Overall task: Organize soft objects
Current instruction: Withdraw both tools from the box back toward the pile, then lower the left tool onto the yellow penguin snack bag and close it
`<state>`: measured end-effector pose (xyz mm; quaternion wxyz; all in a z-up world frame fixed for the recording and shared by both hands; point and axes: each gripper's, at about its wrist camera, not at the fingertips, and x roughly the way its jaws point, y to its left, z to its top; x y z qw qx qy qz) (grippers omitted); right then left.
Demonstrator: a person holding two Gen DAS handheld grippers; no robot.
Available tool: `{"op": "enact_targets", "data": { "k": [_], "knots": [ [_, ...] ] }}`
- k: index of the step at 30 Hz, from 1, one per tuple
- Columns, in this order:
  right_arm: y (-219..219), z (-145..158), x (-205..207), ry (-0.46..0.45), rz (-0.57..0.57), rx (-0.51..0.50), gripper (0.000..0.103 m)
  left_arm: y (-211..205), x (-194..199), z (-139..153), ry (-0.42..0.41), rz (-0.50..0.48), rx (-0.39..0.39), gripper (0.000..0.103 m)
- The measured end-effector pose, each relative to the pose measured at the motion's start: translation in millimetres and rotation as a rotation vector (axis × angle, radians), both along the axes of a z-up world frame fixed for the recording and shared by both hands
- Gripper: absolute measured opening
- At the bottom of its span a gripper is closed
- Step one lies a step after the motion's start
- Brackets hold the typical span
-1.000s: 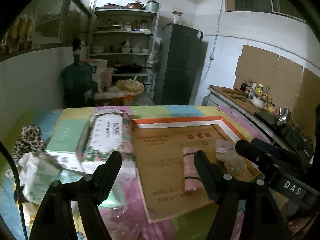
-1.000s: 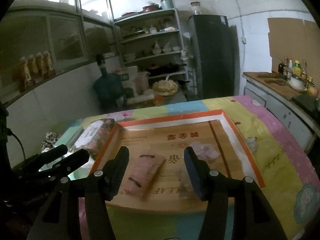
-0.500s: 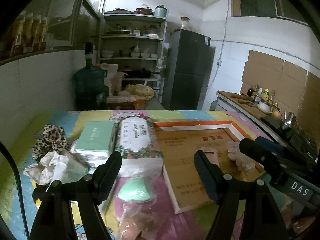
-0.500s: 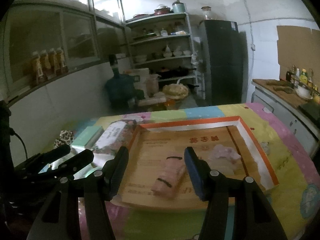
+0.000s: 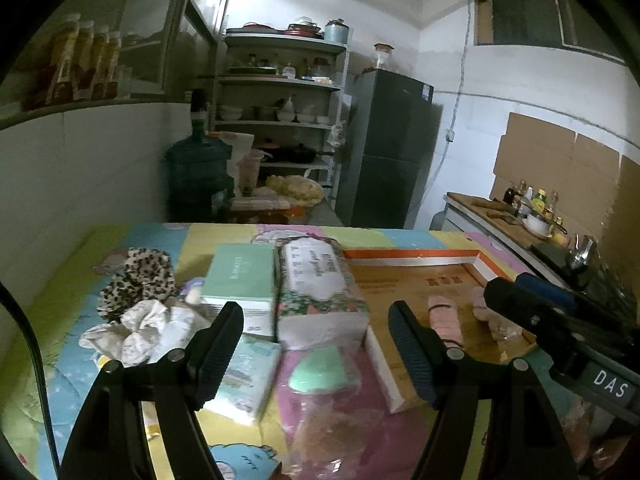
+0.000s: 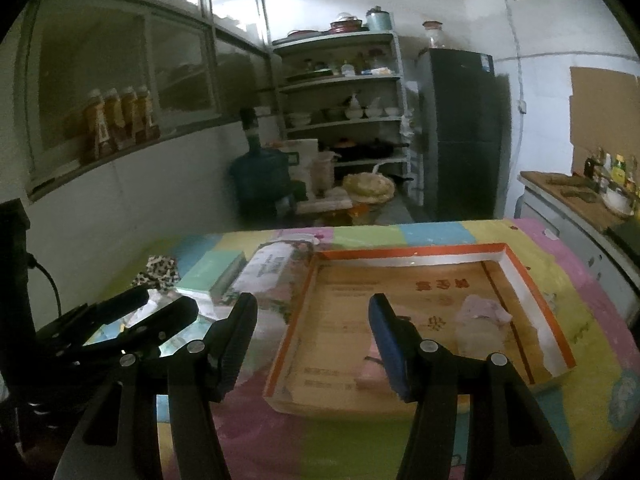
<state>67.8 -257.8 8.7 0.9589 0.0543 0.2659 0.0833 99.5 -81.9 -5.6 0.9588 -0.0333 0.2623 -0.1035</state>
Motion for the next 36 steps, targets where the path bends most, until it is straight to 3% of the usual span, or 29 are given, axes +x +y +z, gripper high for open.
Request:
{"op": "enact_targets", "data": {
  "k": [6, 14, 28, 36],
  "knots": [
    [19.3, 1.2, -0.3, -0.006, 0.024, -0.004, 0.061, 29.6, -3.7, 0.1, -0.005, 0.038, -0.020, 0.074],
    [52.7, -3.4, 0.9, 0.007, 0.070, -0.005, 0.071, 67.0, -8.8, -2.1, -0.013, 0.096, -0.037, 0.074],
    [93.2, -32.7, 3.5, 0.076, 0.149, -0.011, 0.071, 128.3, -17.2, -25.6, 0.039, 0.206, -0.053, 0.075],
    [105.0, -48.8, 2.4, 0.095, 0.168, -0.026, 0.071, 145.3, -27.6, -44.0, 0.073, 0.180, -0.079, 0.075]
  ]
}}
